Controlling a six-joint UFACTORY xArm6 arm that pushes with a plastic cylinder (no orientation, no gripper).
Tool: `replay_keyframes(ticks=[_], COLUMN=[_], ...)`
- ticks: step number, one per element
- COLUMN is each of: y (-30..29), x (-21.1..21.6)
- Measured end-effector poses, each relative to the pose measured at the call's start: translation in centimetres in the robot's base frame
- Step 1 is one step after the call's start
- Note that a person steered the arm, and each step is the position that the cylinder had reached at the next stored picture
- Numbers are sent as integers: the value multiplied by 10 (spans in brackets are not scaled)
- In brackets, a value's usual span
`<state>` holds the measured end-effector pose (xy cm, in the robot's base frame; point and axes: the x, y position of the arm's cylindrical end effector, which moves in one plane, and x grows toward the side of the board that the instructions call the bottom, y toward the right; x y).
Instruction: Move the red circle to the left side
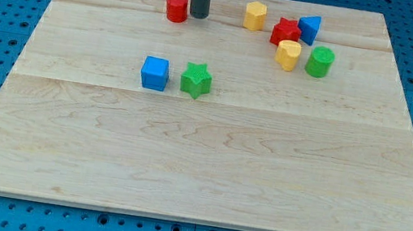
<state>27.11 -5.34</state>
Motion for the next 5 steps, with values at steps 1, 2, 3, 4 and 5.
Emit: replay_keyframes(ticks=[1, 2, 3, 4, 5], y=[-58, -25, -43, -108, -118], x=[-7, -28, -49, -44, -44])
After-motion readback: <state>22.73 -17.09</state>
